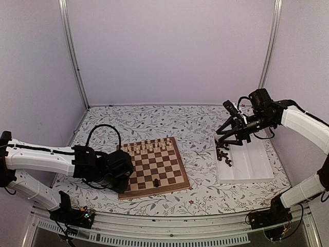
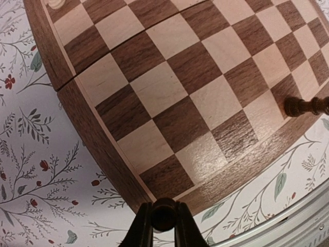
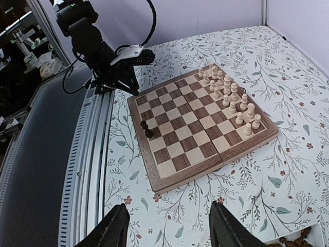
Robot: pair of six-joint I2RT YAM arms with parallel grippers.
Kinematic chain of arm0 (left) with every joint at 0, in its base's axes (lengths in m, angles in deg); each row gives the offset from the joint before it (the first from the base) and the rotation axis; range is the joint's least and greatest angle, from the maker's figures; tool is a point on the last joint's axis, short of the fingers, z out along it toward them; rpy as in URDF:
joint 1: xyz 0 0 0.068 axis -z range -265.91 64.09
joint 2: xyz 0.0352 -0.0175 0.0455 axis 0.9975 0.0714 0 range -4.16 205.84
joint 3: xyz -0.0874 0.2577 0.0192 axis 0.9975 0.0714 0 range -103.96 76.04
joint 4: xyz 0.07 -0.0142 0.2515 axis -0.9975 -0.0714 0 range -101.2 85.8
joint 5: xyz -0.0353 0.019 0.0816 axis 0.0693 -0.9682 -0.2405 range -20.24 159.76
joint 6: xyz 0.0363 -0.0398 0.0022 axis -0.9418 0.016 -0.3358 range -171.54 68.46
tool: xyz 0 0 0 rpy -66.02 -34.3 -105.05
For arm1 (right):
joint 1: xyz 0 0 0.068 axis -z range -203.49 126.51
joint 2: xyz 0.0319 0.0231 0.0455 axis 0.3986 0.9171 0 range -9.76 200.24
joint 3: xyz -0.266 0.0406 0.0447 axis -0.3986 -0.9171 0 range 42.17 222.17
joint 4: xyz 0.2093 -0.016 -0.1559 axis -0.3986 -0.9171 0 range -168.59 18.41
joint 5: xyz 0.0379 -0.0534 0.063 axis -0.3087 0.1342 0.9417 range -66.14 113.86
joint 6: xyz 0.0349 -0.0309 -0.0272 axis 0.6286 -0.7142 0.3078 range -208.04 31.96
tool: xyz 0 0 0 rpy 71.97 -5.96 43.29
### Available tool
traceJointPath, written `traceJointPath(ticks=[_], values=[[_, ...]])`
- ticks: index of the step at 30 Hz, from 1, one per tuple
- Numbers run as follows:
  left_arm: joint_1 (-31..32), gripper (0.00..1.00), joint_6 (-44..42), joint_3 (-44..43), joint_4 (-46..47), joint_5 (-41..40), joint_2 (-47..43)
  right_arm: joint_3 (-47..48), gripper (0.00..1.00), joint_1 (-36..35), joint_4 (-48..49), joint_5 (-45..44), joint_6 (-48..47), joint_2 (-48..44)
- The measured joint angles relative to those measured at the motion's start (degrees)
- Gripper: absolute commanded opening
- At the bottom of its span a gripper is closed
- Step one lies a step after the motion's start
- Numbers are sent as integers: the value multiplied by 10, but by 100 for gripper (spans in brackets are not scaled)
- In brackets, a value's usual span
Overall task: Set up the chess pieces on the board
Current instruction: Place the chess piece on the chessboard.
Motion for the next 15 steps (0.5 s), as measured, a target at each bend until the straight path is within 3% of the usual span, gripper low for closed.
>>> traceJointPath(ticks=[15], values=[[-26, 5, -8, 31, 61, 21, 12, -3, 57, 0, 0, -8, 0, 0]])
